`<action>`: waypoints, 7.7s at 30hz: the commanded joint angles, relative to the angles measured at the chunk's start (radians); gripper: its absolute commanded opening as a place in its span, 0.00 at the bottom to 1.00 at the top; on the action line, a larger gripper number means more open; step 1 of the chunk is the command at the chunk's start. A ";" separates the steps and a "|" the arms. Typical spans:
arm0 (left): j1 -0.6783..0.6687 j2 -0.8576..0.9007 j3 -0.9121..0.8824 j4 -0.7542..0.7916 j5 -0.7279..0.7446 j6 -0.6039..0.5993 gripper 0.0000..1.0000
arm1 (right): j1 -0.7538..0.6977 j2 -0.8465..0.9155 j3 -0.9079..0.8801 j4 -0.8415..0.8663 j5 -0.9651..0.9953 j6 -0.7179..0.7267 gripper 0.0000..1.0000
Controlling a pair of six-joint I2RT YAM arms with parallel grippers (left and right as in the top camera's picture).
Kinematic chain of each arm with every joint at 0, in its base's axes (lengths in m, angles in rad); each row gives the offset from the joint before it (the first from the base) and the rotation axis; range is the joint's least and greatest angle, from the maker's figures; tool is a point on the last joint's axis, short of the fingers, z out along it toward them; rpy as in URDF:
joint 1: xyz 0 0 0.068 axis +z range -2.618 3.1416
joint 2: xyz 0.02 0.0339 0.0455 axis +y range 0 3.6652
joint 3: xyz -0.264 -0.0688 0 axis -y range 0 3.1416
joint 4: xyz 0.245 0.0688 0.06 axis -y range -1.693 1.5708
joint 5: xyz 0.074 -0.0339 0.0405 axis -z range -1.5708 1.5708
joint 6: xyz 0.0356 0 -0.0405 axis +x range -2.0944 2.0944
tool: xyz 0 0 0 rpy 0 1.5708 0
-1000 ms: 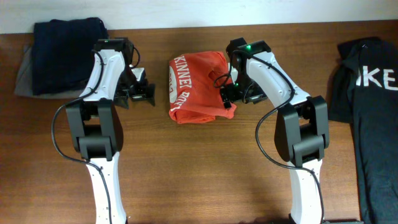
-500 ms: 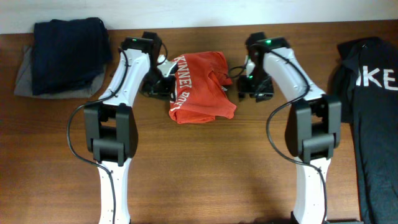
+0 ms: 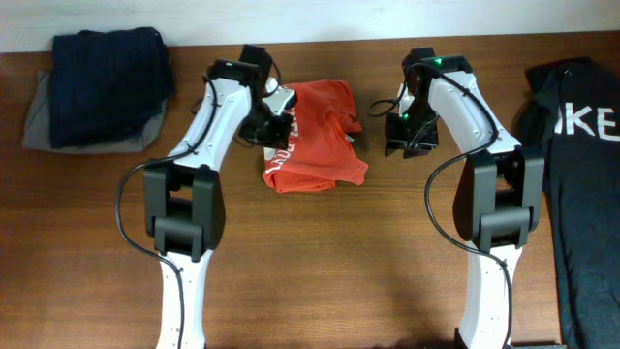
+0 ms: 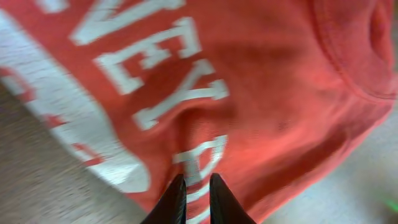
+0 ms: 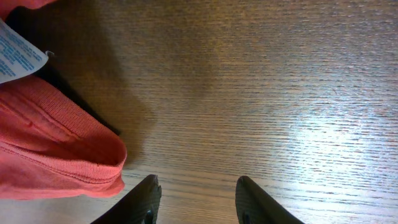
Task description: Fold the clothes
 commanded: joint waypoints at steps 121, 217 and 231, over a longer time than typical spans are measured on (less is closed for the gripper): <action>0.234 0.095 -0.111 0.193 -0.052 -0.009 0.09 | -0.004 0.182 0.397 0.129 -0.416 0.053 0.04; 0.305 0.095 -0.103 0.159 -0.197 -0.009 0.10 | 0.155 0.241 0.055 0.154 -0.154 0.099 0.04; 0.305 0.095 -0.009 0.108 -0.164 -0.010 0.10 | 0.140 0.175 0.195 -0.011 -0.010 0.100 0.17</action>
